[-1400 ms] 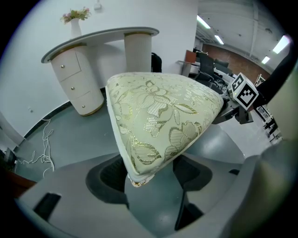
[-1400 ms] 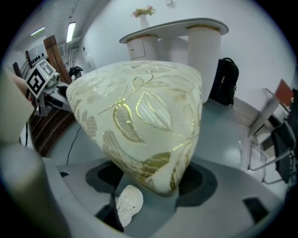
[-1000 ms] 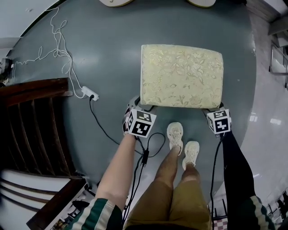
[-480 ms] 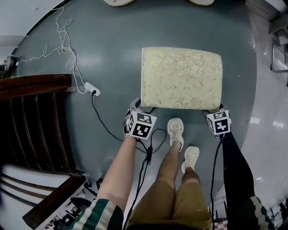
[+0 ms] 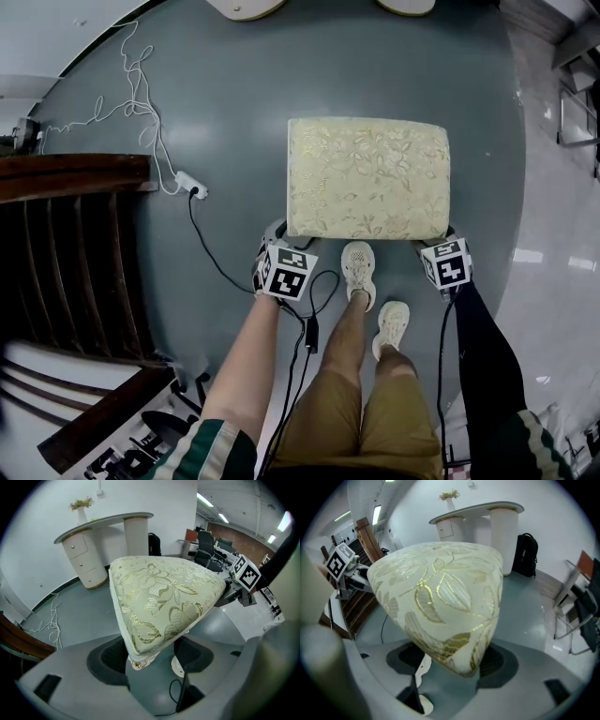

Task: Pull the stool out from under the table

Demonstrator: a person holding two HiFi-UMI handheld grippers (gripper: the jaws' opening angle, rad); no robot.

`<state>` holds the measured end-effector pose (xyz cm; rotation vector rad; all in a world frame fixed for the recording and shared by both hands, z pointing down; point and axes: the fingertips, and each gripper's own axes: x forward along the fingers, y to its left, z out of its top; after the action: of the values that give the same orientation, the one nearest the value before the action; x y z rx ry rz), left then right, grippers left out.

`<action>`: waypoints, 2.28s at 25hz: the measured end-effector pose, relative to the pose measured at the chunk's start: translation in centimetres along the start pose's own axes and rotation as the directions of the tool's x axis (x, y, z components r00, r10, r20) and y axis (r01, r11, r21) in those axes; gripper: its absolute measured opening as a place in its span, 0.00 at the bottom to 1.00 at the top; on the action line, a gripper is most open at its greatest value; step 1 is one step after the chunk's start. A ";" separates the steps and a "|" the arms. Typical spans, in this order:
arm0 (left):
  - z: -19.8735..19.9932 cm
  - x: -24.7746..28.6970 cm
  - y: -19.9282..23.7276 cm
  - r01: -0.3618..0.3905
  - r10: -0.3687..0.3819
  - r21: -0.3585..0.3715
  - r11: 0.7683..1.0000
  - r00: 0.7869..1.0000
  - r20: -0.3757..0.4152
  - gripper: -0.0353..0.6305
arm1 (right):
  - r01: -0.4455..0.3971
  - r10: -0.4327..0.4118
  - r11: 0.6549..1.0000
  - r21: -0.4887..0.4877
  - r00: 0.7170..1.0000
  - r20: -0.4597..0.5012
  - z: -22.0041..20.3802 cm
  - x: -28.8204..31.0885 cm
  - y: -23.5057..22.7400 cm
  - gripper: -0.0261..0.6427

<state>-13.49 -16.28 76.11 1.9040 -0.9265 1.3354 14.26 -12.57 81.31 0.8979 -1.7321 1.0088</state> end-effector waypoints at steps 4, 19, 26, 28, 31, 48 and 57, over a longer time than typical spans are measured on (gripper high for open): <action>-1.9 -0.9 -3.0 -0.003 0.003 -0.002 1.000 1.000 0.003 0.51 | 0.000 0.000 1.000 -0.009 1.000 0.006 -3.1 -1.5 0.2 0.56; -5.9 -2.8 -9.9 -0.028 0.028 -0.009 1.000 0.999 0.021 0.51 | -0.002 0.002 1.000 -0.021 1.000 0.009 -10.2 -4.4 0.4 0.56; -6.5 -3.0 -10.9 -0.031 0.031 -0.017 0.999 0.999 0.019 0.51 | -0.004 0.004 1.000 -0.026 1.000 0.009 -11.1 -4.6 0.3 0.56; -6.3 -3.1 -10.8 -0.030 0.030 -0.007 1.000 0.999 0.018 0.51 | -0.004 0.004 1.000 -0.015 1.000 0.008 -11.2 -4.7 0.4 0.56; -6.1 -3.0 -10.6 -0.030 0.030 0.000 1.000 0.999 0.014 0.51 | -0.006 0.007 1.000 -0.005 1.000 0.009 -11.2 -4.6 0.6 0.56; -12.3 -3.8 -16.5 -0.008 0.008 0.007 1.000 0.999 -0.050 0.51 | 0.029 -0.029 1.000 -0.008 0.999 0.017 -18.9 -6.5 2.1 0.56; -15.6 -4.0 -17.9 -0.017 0.014 -0.059 0.998 0.999 -0.052 0.51 | 0.079 -0.077 0.996 -0.032 0.996 0.038 -21.1 -7.6 3.7 0.56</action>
<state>-7.69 7.09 75.06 1.8128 -0.9471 1.3445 20.66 9.06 78.62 0.9605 -1.7260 0.9148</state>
